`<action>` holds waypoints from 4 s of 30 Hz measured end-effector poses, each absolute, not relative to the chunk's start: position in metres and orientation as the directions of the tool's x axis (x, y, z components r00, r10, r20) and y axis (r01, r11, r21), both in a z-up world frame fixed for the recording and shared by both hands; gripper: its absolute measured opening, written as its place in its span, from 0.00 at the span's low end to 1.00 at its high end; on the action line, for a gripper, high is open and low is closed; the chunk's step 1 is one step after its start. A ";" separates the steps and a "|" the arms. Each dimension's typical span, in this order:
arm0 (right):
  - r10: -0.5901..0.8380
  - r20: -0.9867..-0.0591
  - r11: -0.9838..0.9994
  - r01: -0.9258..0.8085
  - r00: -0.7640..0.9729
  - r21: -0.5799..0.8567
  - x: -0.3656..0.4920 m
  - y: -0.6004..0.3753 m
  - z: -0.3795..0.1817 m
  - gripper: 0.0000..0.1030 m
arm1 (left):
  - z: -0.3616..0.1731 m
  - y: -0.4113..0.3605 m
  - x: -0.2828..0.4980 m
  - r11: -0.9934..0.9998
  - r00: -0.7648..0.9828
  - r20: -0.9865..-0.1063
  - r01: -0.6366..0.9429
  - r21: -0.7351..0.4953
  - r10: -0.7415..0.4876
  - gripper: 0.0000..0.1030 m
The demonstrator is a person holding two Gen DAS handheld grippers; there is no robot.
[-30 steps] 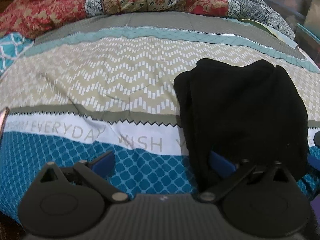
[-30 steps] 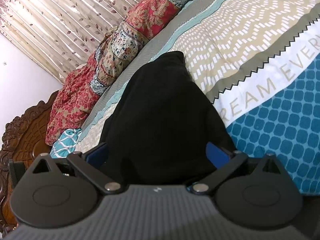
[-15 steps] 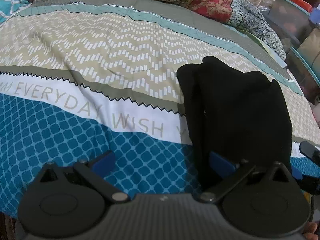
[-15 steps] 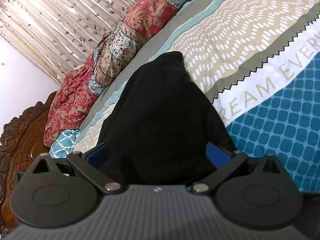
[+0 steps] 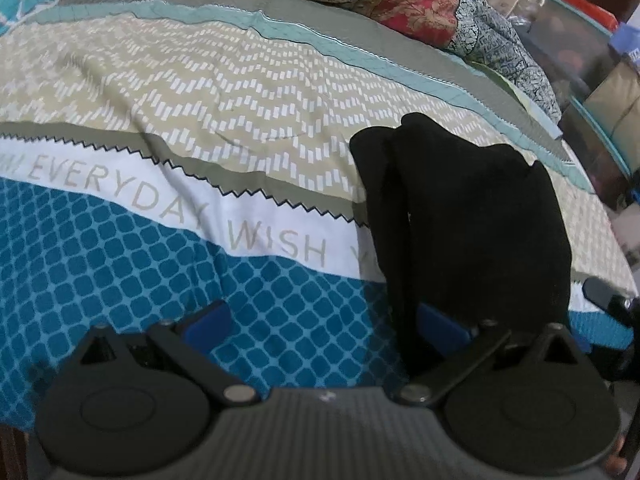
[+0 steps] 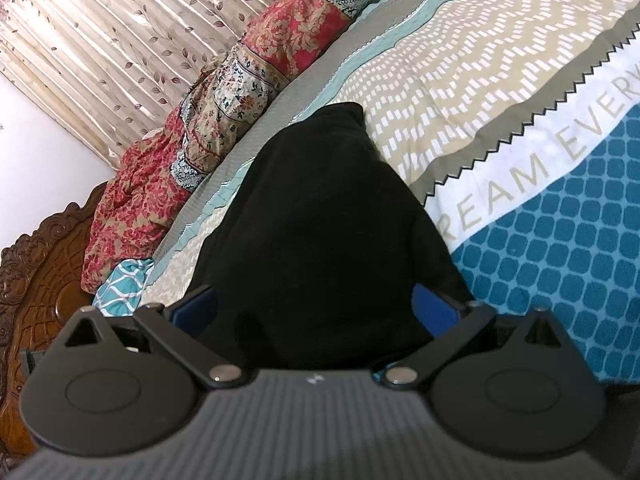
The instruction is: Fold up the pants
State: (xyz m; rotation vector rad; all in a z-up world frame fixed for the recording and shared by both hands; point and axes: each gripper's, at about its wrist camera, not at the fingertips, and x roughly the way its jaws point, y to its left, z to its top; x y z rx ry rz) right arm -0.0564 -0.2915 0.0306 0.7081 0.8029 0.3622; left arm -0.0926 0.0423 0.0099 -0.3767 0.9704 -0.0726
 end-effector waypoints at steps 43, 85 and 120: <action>0.680 -0.461 0.603 -0.076 0.570 0.794 0.016 -0.346 0.010 1.00 | -0.024 0.019 -0.007 0.669 0.442 -0.607 -0.020 -0.743 -0.660 0.99; 0.368 -0.571 0.912 -0.165 0.734 0.375 0.111 -0.226 0.068 0.85 | 0.086 -0.018 0.111 0.995 0.695 -0.713 -0.065 0.069 0.095 0.99; 0.376 -0.731 0.917 -0.114 0.569 0.383 -0.099 -0.200 0.076 1.00 | 0.096 -0.047 -0.107 0.993 0.602 -0.789 -0.090 0.081 0.119 1.00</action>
